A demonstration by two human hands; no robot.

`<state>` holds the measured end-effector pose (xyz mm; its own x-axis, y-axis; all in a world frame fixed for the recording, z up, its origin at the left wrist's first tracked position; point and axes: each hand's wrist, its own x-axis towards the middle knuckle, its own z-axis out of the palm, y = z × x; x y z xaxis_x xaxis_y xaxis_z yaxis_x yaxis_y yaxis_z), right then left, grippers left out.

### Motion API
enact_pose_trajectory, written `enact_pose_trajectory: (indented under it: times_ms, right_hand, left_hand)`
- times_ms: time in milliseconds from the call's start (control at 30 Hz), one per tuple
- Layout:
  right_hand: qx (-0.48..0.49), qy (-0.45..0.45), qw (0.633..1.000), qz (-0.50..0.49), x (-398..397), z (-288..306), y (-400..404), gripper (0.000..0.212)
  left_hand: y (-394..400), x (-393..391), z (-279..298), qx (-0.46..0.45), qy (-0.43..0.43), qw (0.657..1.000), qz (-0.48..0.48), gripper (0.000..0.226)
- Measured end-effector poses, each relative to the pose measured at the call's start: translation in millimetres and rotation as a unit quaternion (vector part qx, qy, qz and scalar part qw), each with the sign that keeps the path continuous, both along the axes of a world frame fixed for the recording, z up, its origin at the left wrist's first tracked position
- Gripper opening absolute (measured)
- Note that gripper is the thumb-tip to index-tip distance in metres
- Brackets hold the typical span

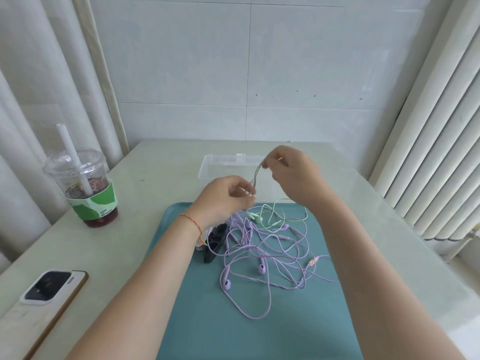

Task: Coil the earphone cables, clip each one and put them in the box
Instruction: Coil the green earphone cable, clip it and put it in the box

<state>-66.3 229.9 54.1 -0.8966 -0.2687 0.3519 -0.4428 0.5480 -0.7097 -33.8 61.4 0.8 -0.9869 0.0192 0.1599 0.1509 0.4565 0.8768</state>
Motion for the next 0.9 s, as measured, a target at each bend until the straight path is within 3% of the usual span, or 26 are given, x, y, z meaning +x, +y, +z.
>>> enact_pose_trajectory:
  times_ms: [67,133,300,400,533,767,900]
  right_hand:
    - [-0.151,-0.007,0.988,-0.024,2,4,-1,0.018]
    - [-0.205,-0.015,0.977,-0.048,3,7,0,0.017]
    - [-0.153,-0.076,0.985,-0.018,2,5,2,0.021]
    - [-0.192,-0.114,0.973,0.056,5,6,0,0.022]
    - [-0.143,-0.141,0.972,0.122,10,7,2,0.022]
    - [-0.356,-0.111,0.918,0.133,11,13,4,0.020]
    - [-0.340,-0.077,0.931,0.108,8,10,5,0.024]
  left_hand:
    - [0,-2,-4,0.000,-0.017,1.000,0.005,0.009]
    - [-1,-3,-7,-0.006,-0.023,0.999,0.026,0.014]
    - [1,0,-2,-0.005,-0.023,0.999,0.028,0.033]
    - [5,2,6,0.018,0.029,0.999,0.034,0.037]
    - [10,6,12,0.090,0.095,0.991,0.022,0.030]
    - [5,1,-2,-0.029,0.006,0.999,0.026,0.015]
    - [0,-2,-4,-0.005,-0.009,0.998,0.064,0.046]
